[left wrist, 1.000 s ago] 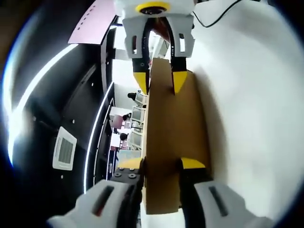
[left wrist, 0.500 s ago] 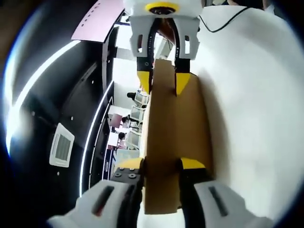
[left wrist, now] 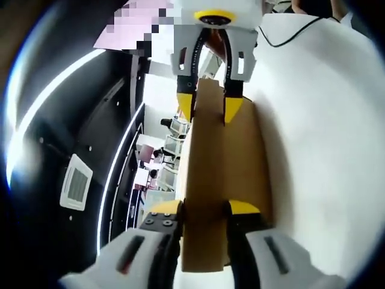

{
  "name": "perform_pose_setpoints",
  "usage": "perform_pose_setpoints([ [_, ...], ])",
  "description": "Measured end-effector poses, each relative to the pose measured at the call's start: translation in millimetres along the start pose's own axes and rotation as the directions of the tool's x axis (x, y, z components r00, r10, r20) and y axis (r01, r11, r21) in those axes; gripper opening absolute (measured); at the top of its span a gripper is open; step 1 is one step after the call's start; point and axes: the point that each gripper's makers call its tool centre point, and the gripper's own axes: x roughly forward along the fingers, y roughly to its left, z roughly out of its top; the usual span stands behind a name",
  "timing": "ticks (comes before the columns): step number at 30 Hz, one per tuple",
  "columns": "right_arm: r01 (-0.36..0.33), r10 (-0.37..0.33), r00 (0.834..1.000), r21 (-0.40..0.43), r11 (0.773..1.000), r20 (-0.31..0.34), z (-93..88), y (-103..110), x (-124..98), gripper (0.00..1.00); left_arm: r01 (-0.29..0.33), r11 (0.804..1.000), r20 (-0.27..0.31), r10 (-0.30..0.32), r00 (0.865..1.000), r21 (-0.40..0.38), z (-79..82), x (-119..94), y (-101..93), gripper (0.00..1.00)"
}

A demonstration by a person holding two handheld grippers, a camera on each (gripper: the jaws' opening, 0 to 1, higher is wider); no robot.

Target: Operate the shoe box by opening the lid, removing the specified soft item, and placing it in the target area until the item is outside and the box remains undamaged.

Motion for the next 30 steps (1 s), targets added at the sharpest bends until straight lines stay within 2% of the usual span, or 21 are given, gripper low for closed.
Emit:
perform_pose_setpoints([
  [3,0.001,-0.001,1.000,0.003,1.000,0.011,0.2,-1.1,-1.4,0.28,-0.016,1.000,-0.009,0.016,1.000,-0.014,0.2,0.1,1.3,0.29],
  [5,0.002,-0.002,1.000,0.004,1.000,0.015,0.5,-1.8,-1.4,0.27,-0.022,1.000,-0.015,0.022,1.000,0.013,0.0,1.7,2.2,0.30],
  [14,0.001,-0.001,1.000,0.012,1.000,0.009,0.5,-3.2,0.5,0.28,-0.024,1.000,-0.031,0.024,0.999,0.021,-2.7,5.1,4.3,0.29],
  [30,-0.011,0.011,1.000,0.020,1.000,0.009,1.9,-19.0,-2.4,0.27,0.017,0.999,-0.011,-0.018,1.000,-0.032,0.1,5.3,21.3,0.29],
])
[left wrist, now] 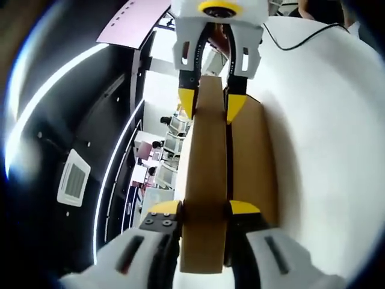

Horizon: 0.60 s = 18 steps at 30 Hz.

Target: Operate the shoe box by opening the lid, removing the specified soft item, and placing it in the target area until the item is outside and the box remains undamaged.

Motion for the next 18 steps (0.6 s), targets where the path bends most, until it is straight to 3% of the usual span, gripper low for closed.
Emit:
perform_pose_setpoints([
  [11,-0.015,0.015,1.000,-0.001,1.000,0.001,0.4,-3.7,0.7,0.28,0.024,1.000,0.008,-0.024,1.000,-0.013,0.3,-0.5,3.3,0.29],
  [18,-0.070,0.070,0.997,0.011,0.998,0.018,0.0,-1.3,11.0,0.29,0.033,0.999,-0.001,-0.033,0.999,-0.003,-0.1,-0.1,1.6,0.29],
])
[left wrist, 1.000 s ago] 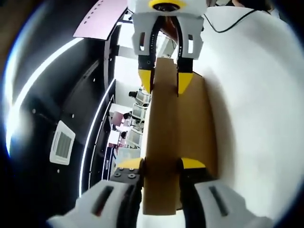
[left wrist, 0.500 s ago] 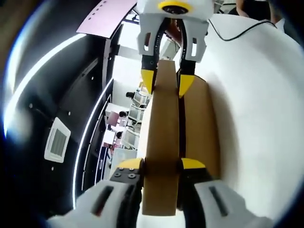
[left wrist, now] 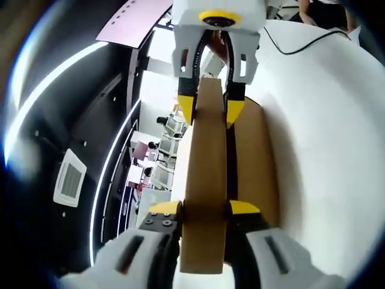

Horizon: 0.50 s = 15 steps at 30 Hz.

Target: Operate the shoe box by opening the lid, removing the specified soft item, and placing it in the target area until the item is outside and the box remains undamaged.

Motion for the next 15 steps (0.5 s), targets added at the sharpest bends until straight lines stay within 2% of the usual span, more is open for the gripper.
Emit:
perform_pose_setpoints([
  [7,0.002,-0.002,1.000,0.008,1.000,0.012,3.3,-3.7,-3.3,0.28,-0.020,0.999,0.005,0.020,1.000,0.037,-4.0,3.7,4.1,0.30],
  [11,-0.005,0.005,1.000,0.010,1.000,0.007,6.1,-4.5,0.1,0.28,-0.017,0.999,-0.015,0.017,1.000,0.048,-9.1,9.9,6.6,0.31],
  [15,-0.011,0.011,1.000,0.027,1.000,0.006,6.4,-10.4,-0.7,0.28,-0.001,1.000,-0.009,0.002,1.000,0.018,-9.0,8.5,14.2,0.30],
])
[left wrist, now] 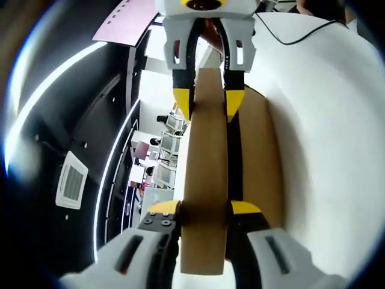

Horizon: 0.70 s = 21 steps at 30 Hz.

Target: Operate the shoe box by opening the lid, removing the specified soft item, and placing it in the target area until the item is outside and the box remains undamaged.

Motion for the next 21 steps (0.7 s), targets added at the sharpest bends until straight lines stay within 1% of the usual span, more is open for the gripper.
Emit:
perform_pose_setpoints([
  [5,-0.018,0.018,1.000,0.014,1.000,0.011,-1.2,-4.9,-1.5,0.28,0.023,1.000,0.019,-0.023,1.000,-0.016,2.2,-1.1,4.4,0.30],
  [9,-0.040,0.040,0.999,0.026,0.999,0.026,-1.0,-7.7,-1.9,0.28,0.044,0.998,0.041,-0.042,0.998,-0.045,2.8,-1.3,7.3,0.30],
  [14,-0.057,0.057,0.998,0.022,0.998,0.022,-1.4,-13.7,-3.3,0.28,0.054,0.997,0.036,-0.052,0.998,-0.060,5.3,-1.2,11.6,0.30],
  [16,-0.061,0.060,0.998,0.020,0.998,0.022,-2.3,-15.9,-4.2,0.28,0.064,0.995,0.046,-0.060,0.997,-0.082,7.3,-2.5,13.4,0.30],
  [21,-0.061,0.061,0.998,0.017,0.998,0.022,-3.8,-20.1,-6.2,0.28,0.075,0.992,0.062,-0.069,0.996,-0.101,12.4,-6.2,17.7,0.30],
])
